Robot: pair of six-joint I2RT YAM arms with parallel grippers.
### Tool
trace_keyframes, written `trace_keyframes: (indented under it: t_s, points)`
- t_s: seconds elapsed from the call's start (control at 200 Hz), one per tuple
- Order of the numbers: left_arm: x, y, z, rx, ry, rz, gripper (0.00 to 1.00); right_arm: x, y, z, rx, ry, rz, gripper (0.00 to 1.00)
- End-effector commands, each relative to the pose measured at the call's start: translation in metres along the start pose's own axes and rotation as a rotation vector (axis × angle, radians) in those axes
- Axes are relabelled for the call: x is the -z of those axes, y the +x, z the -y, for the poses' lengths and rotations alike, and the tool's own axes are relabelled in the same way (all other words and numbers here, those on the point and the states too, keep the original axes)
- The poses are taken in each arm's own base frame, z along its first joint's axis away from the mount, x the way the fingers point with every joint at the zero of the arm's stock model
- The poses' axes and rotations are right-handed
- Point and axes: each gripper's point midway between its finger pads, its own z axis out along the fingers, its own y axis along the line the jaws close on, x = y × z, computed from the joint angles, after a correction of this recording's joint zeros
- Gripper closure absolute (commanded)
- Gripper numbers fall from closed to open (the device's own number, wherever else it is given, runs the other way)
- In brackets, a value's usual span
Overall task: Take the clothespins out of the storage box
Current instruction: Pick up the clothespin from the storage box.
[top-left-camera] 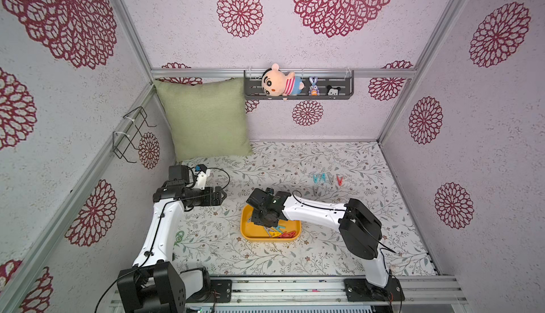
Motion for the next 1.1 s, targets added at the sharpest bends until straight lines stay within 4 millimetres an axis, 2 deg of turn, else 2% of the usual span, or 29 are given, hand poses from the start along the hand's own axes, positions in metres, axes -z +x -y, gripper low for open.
trace_keyframes:
  t_s: [0.0, 0.295, 0.56, 0.795, 1.096]
  points:
    - [0.012, -0.018, -0.003, -0.016, -0.028, 0.074, 0.03, 0.016, -0.001, -0.006, -0.224, -0.006, 0.011, 0.75]
    - [0.013, -0.017, 0.0, -0.02, -0.018, 0.076, 0.03, 0.004, -0.004, -0.011, -0.392, 0.047, 0.004, 0.77]
    - [0.012, -0.016, 0.0, -0.021, -0.01, 0.074, 0.03, -0.003, -0.016, -0.001, -0.486, 0.078, 0.056, 0.77]
    - [0.011, -0.015, 0.0, -0.015, -0.004, 0.069, 0.03, -0.021, -0.021, -0.003, -0.523, 0.078, 0.038, 0.77]
    - [0.01, -0.014, 0.001, -0.014, 0.001, 0.063, 0.03, -0.027, -0.03, -0.004, -0.556, 0.068, 0.073, 0.76]
